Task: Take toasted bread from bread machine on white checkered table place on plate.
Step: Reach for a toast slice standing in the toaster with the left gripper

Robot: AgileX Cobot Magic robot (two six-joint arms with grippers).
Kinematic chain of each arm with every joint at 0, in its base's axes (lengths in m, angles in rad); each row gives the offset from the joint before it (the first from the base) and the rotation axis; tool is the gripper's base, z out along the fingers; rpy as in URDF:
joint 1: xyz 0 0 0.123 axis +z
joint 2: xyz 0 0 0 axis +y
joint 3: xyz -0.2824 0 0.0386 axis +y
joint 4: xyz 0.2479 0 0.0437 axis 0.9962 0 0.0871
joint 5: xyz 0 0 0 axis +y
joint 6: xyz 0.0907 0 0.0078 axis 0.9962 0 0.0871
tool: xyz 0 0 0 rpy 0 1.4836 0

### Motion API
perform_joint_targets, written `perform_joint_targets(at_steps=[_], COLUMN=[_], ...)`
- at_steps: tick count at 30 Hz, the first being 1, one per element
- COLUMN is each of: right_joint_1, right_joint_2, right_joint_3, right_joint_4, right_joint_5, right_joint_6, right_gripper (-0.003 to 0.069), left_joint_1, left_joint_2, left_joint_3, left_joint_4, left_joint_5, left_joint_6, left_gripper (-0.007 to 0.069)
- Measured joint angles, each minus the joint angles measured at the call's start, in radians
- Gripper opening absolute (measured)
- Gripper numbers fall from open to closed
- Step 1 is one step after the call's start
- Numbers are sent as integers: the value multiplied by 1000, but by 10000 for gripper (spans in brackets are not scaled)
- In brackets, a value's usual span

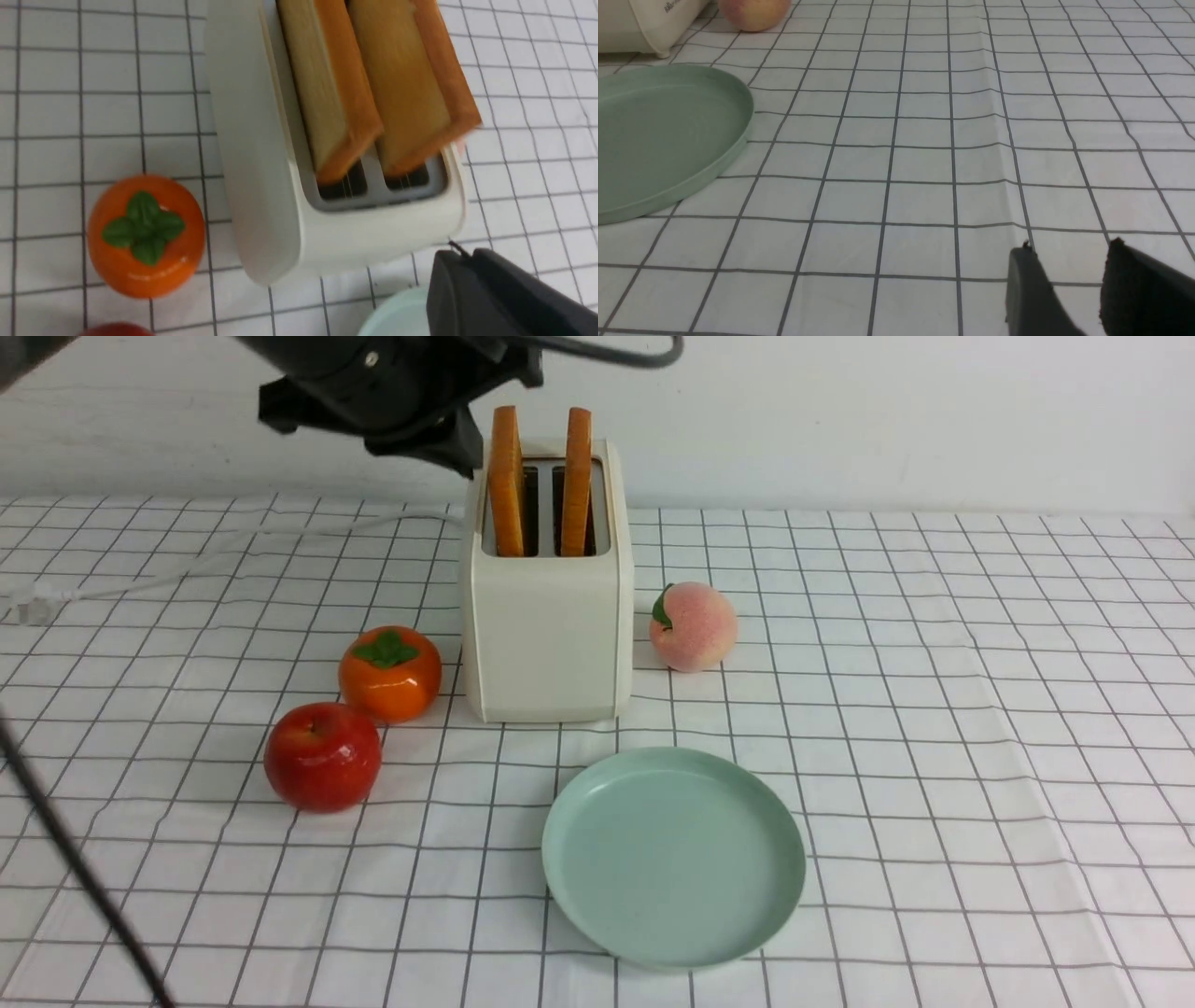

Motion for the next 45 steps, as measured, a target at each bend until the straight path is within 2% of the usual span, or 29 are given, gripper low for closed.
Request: perform_joint_targets(at_steps=[5, 6, 8, 10, 13, 17, 22, 25, 31, 38, 45], right_joint_1=[0, 0, 0, 0, 0, 0, 0, 0, 0, 0, 0], right_joint_2=[0, 0, 0, 0, 0, 0, 0, 0, 0, 0, 0], right_joint_3=[0, 0, 0, 0, 0, 0, 0, 0, 0, 0, 0], right_joint_4=[0, 0, 0, 0, 0, 0, 0, 0, 0, 0, 0], right_joint_5=[0, 0, 0, 0, 0, 0, 1, 1, 1, 1, 1], right_joint_6=[0, 0, 0, 0, 0, 0, 0, 0, 0, 0, 0], right_gripper=[241, 241, 241, 241, 241, 241, 241, 241, 241, 241, 241], left_joint_1=[-1, -1, -2, -2, -2, -2, -2, -2, -2, -2, -5], left_joint_2=[174, 180, 235, 262, 293, 319, 352, 368, 378, 373, 202], left_joint_3=[-242, -256, -309, -323, -327, -328, -330, -330, -330, -330, -330], left_joint_4=[62, 63, 75, 81, 98, 127, 171, 176, 161, 163, 164], left_joint_5=[86, 86, 85, 68, 32, -17, -75, -83, -106, -107, -126], left_joint_6=[-25, -27, -46, -52, -55, -55, -56, -57, -58, -58, -58], left_gripper=[229, 237, 330, 376, 400, 394, 339, 289, 120, 102, 102])
